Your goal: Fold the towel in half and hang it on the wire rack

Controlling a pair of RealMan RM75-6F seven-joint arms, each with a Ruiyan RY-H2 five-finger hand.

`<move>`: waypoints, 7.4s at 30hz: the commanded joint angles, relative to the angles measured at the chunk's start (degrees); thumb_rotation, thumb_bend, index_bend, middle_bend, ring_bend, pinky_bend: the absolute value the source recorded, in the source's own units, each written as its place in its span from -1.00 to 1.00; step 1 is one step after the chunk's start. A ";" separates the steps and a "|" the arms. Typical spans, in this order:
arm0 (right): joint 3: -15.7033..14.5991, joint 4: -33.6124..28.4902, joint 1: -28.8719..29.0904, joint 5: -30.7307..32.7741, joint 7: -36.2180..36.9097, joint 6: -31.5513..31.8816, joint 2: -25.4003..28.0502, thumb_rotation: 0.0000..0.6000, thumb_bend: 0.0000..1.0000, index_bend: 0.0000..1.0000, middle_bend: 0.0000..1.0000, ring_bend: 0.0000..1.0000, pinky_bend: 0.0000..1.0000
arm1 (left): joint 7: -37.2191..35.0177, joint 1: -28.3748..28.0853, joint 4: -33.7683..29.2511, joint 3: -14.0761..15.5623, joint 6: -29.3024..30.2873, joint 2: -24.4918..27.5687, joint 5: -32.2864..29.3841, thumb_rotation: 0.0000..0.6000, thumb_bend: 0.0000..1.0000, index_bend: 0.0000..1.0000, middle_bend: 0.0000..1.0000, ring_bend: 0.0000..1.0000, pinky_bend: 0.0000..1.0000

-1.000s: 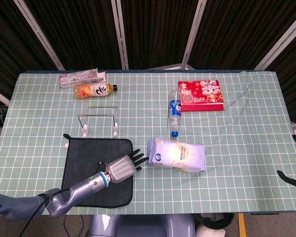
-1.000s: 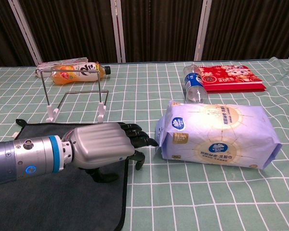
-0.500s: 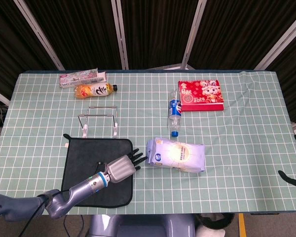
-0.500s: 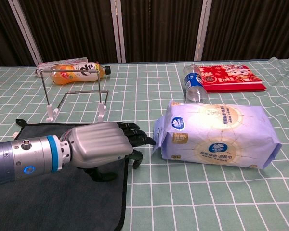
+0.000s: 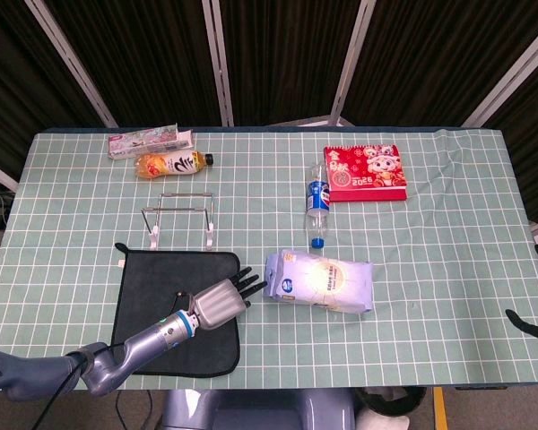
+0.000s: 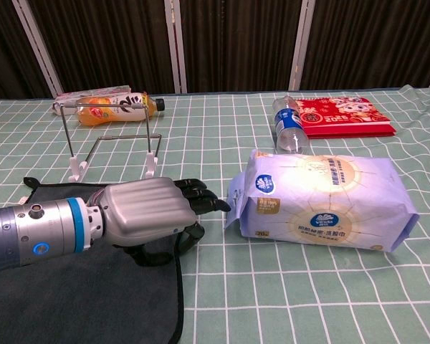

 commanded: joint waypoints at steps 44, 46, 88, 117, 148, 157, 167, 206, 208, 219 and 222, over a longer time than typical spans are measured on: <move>-0.80 -1.04 -0.76 -2.89 0.69 2.10 0.58 1.00 -1.00 -1.00 -1.00 -1.00 -1.00 | -6.90 11.30 -1.54 10.28 15.29 15.11 6.61 1.00 0.09 0.38 -1.00 -1.00 -1.00; -0.84 -1.16 -0.77 -3.01 0.43 2.16 0.54 1.00 -1.00 -1.00 -1.00 -1.00 -1.00 | -8.35 12.08 -0.44 10.94 16.21 15.70 7.29 1.00 0.09 0.38 -1.00 -1.00 -1.00; -0.95 -1.91 -0.53 -3.21 -0.82 1.92 0.47 1.00 -1.00 -1.00 -1.00 -1.00 -1.00 | -15.74 18.45 9.95 12.08 19.02 19.56 10.22 1.00 0.09 0.38 -1.00 -1.00 -1.00; -1.52 -2.75 -0.85 -5.06 -0.14 3.00 1.01 1.00 -1.00 -1.00 -1.00 -1.00 -1.00 | -25.85 20.83 -3.83 4.65 19.78 27.36 -0.77 1.00 -1.00 -0.73 1.00 1.00 1.00; -0.87 -1.45 0.56 -1.49 -1.13 -0.77 0.15 1.00 -1.00 -0.97 -1.00 -1.00 -1.00 | 0.46 5.88 0.14 -8.04 4.35 8.14 -36.45 1.00 -0.15 -0.39 1.00 1.00 1.00; -0.86 -1.36 0.75 -1.36 -1.06 -1.12 0.11 1.00 -1.00 -0.94 -1.00 -1.00 -1.00 | 4.10 5.08 -1.84 -7.78 3.82 9.09 -42.58 1.00 -0.15 -0.39 1.00 1.00 1.00; -0.87 -1.35 0.78 -1.30 -1.11 -1.10 0.07 1.00 -1.00 -0.97 -1.00 -1.00 -1.00 | 5.82 4.37 1.65 -7.36 4.54 5.78 -46.02 1.00 -0.15 -0.34 1.00 1.00 1.00; -1.25 -1.64 1.01 -1.51 -1.31 -1.55 0.12 1.00 -1.00 -1.00 -1.00 -1.00 -1.00 | 3.74 5.16 4.11 -7.26 4.17 3.21 -44.12 1.00 -0.15 -0.09 1.00 1.00 1.00; -1.27 -1.65 1.01 -1.58 -1.30 -1.51 0.14 1.00 -1.00 -1.00 -1.00 -1.00 -1.00 | 3.61 5.33 3.73 -7.15 4.43 3.49 -43.81 1.00 -0.15 0.03 1.00 1.00 1.00; -1.37 -1.84 0.98 -1.80 -1.34 -1.38 0.20 1.00 -1.00 -1.00 -1.00 -1.00 -1.00 | 3.42 6.36 1.29 -6.55 6.49 4.94 -41.81 1.00 -0.06 0.38 1.00 1.00 1.00; -1.39 -1.87 0.97 -1.85 -1.34 -1.34 0.20 1.00 -1.00 -1.00 -1.00 -1.00 -1.00 | 3.62 6.40 0.63 -6.45 6.45 5.29 -41.74 1.00 0.06 0.41 1.00 1.00 1.00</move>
